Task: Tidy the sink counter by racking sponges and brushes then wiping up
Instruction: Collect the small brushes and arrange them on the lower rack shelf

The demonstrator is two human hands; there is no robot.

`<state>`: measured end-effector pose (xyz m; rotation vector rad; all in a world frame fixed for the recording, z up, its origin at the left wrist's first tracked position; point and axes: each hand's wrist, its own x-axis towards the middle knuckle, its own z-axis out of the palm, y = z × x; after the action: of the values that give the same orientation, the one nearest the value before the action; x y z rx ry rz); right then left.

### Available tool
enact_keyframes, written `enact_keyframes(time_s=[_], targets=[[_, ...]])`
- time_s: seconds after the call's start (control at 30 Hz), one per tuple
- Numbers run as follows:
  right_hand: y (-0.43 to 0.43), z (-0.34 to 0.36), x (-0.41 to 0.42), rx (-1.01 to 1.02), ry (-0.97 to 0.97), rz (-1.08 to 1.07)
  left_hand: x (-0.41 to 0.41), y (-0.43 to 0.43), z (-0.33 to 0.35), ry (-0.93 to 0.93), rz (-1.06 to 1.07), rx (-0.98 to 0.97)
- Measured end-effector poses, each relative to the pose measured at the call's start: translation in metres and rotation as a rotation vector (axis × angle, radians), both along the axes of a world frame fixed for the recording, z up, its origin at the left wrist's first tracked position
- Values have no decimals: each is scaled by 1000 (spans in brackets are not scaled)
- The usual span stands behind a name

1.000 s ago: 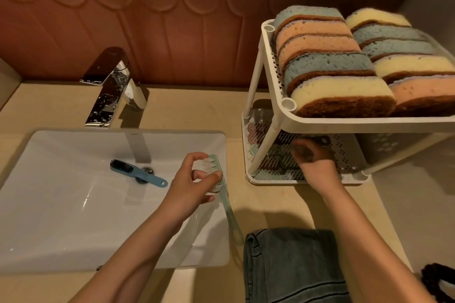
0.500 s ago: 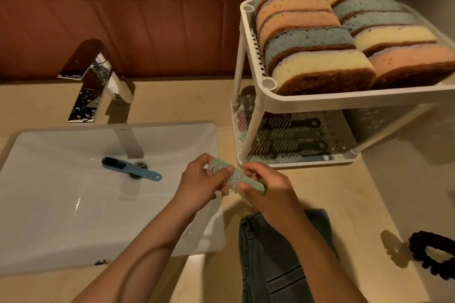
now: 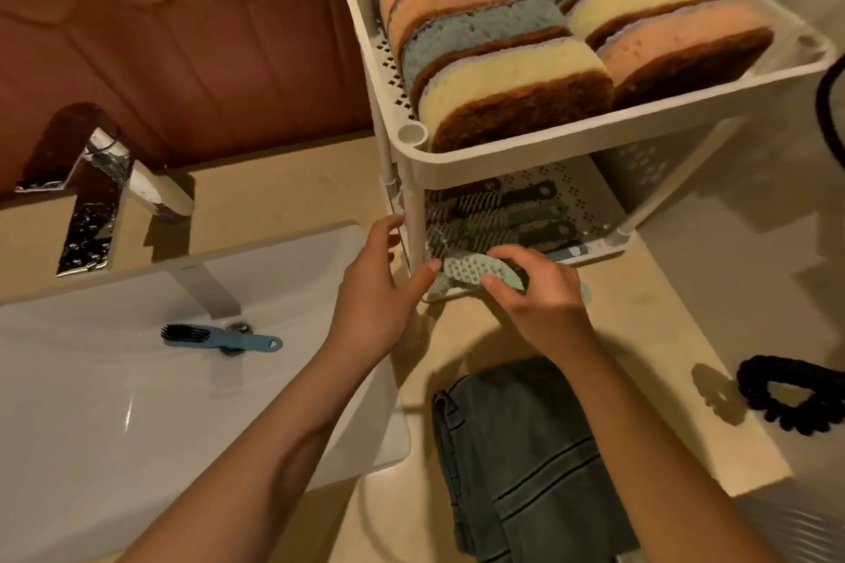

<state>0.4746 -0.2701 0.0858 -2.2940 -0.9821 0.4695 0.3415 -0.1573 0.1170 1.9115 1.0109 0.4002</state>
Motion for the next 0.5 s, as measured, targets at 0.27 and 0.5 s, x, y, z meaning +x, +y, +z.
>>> enact_keyframes(time_s=[0.27, 0.5], targets=[[35, -10, 67, -25, -30, -72, 13, 1, -25, -3, 39, 236], [76, 2, 105, -42, -118, 17, 16, 3, -30, 23, 15, 354]])
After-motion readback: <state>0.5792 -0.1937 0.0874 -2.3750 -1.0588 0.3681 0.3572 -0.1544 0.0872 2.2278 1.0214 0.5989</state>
